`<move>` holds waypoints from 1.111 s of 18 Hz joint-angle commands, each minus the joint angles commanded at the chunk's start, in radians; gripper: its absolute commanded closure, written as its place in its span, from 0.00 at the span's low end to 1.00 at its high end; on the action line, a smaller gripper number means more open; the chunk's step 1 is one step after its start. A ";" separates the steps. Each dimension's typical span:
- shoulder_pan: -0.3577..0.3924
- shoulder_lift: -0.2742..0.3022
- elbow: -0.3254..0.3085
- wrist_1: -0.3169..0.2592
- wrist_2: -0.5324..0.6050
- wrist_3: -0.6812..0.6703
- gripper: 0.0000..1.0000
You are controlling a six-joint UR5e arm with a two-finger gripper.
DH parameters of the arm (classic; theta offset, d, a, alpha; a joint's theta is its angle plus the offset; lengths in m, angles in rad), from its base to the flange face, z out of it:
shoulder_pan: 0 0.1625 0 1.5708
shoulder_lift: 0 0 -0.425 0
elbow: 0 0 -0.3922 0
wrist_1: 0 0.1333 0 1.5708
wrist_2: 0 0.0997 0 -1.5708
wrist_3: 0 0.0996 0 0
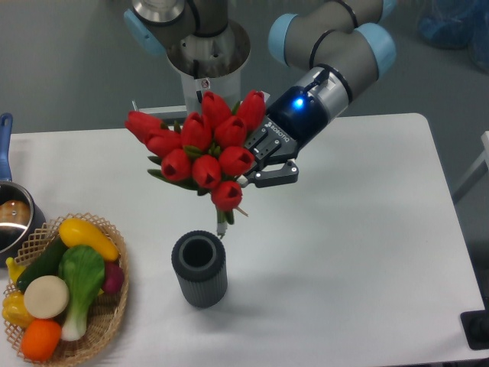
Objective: Insert the flowers into the vase
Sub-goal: 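Align the tulip stems above the vase opening and start lowering, then lower the tulip stems down into the grey vase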
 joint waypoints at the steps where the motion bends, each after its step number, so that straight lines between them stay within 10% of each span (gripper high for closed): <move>1: -0.012 -0.009 0.000 0.000 -0.003 0.028 0.88; 20: -0.026 -0.061 -0.063 0.002 -0.028 0.132 0.88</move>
